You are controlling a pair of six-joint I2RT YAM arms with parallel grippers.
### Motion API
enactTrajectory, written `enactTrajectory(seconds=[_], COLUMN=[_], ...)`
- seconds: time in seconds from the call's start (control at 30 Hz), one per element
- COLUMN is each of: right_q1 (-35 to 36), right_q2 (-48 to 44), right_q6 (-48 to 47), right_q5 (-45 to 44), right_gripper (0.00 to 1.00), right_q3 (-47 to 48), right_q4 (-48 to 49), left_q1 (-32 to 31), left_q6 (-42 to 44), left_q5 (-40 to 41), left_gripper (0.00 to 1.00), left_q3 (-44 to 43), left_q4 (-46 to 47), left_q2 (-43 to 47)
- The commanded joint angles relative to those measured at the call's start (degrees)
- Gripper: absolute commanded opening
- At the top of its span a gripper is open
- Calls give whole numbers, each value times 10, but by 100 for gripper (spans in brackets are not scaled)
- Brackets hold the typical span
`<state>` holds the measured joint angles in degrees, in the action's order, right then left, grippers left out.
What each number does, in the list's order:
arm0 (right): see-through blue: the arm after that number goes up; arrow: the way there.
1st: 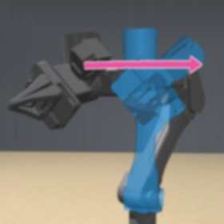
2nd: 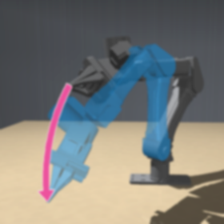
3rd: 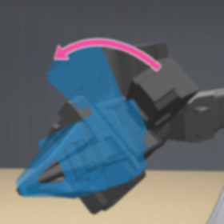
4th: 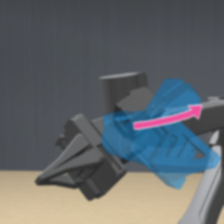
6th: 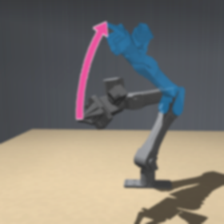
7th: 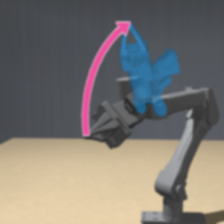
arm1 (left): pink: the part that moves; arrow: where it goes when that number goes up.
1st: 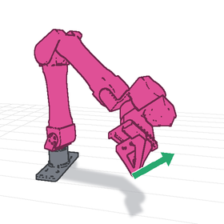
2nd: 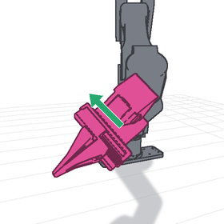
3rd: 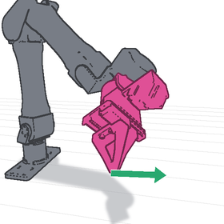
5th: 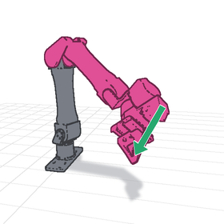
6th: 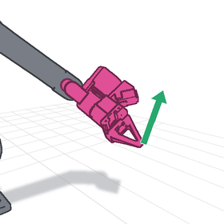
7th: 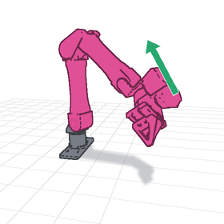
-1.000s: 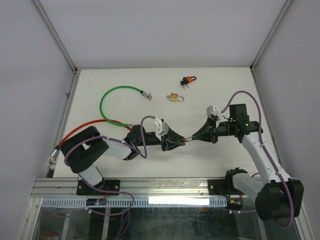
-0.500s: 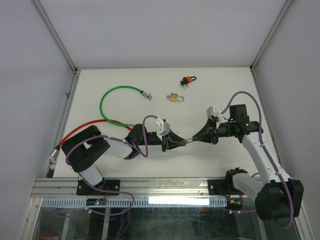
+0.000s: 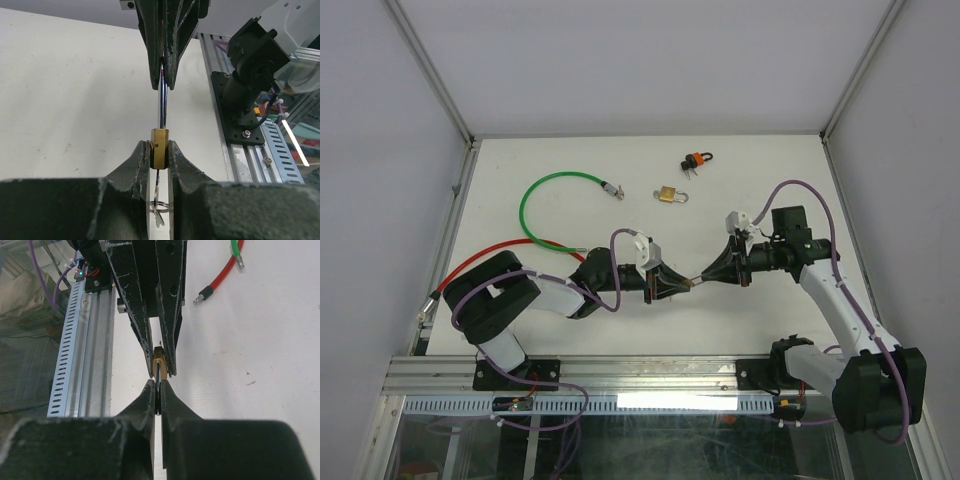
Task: Lock with the key
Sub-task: Lock the lock.
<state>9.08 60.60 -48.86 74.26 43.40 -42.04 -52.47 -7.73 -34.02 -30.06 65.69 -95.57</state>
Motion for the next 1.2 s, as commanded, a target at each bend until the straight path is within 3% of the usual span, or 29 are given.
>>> enactTrajectory(seconds=[0.0,0.27,0.53,1.17], right_q1=[27,32,46,92], right_q2=[-2,2,22,57], right_q6=[0,-17,-5,39], right_q5=[22,23,13,-58], right_gripper=[0,0,0,0], right_q3=[2,6,13,10], right_q4=[23,2,0,42], left_q1=[-6,40,39,37], left_q6=[-16,-146,-96,-95], left_q5=[-18,-98,-57,-23], left_gripper=[0,0,0,0], left_q3=[-30,-12,-27,-99], left_q4=[53,205,147,186], left_q2=[15,-4,13,-36])
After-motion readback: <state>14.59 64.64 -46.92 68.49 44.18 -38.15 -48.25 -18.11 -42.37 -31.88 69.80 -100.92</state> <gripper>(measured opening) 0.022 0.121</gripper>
